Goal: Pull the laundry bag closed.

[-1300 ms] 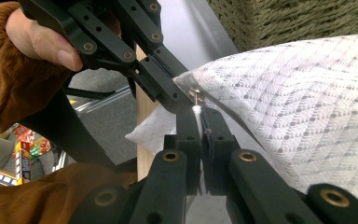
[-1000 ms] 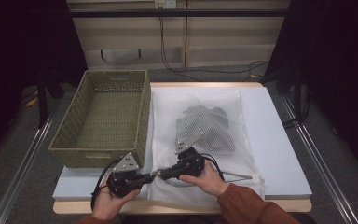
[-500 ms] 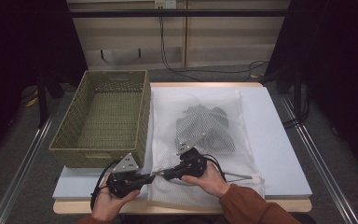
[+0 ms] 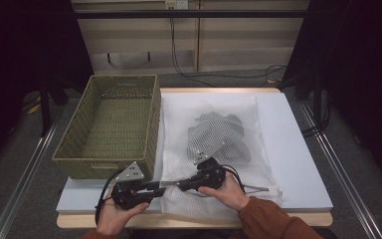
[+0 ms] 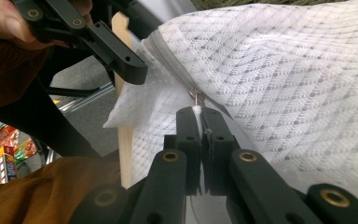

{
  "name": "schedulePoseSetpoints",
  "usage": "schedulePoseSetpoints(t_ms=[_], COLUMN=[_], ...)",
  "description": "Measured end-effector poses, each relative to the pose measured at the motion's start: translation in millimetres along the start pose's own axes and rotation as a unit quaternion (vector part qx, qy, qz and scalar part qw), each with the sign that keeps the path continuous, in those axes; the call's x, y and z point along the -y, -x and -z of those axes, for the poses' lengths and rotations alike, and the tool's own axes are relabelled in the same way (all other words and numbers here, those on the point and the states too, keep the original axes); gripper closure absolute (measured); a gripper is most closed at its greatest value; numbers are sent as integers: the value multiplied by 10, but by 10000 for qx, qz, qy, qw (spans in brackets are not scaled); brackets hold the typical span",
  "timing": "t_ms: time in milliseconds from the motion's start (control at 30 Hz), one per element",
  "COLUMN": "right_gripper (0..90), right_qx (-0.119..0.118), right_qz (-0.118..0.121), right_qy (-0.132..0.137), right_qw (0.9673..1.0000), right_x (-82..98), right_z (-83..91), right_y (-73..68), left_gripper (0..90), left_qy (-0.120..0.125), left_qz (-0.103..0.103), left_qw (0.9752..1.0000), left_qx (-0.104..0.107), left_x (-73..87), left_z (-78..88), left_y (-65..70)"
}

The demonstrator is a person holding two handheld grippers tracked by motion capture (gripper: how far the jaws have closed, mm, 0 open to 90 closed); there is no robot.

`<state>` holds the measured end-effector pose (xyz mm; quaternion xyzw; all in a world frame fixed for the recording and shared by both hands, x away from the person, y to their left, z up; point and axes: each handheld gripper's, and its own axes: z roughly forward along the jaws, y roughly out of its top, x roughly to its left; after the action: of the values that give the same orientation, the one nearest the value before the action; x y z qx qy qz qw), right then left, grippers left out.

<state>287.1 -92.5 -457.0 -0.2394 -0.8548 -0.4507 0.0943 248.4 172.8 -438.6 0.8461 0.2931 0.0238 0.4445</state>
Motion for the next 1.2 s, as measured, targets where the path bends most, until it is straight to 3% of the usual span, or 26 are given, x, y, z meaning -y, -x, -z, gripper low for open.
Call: schedulePoseSetpoints(t_ms=[133,300,367,733,967,1200], right_gripper=[878,878,878,878,878,878], right_qx=[-57,-58,-95,50,73,90], right_qz=[-5,-11,-18,-49,-95,-101], right_qy=[38,65,118,152,159,133], right_qw=[10000,10000,9999,9999,9998,9998], right_x=[-8,-13,-15,74,140,220], right_z=[-11,8,18,153,222,286], right_y=[-16,-20,-19,3,-4,-13], left_gripper=[632,823,845,853,853,852], left_qy=[47,136,145,150,356,341], left_qz=[-40,2,-34,-94,54,95], left_qw=[10000,9999,9999,9998,9994,9994], left_qx=[25,67,49,30,-9,-49], left_x=[-69,-138,-169,-240,-186,-176], left_z=[-35,-35,-26,-18,24,17], left_y=[16,-9,1,19,-18,-16])
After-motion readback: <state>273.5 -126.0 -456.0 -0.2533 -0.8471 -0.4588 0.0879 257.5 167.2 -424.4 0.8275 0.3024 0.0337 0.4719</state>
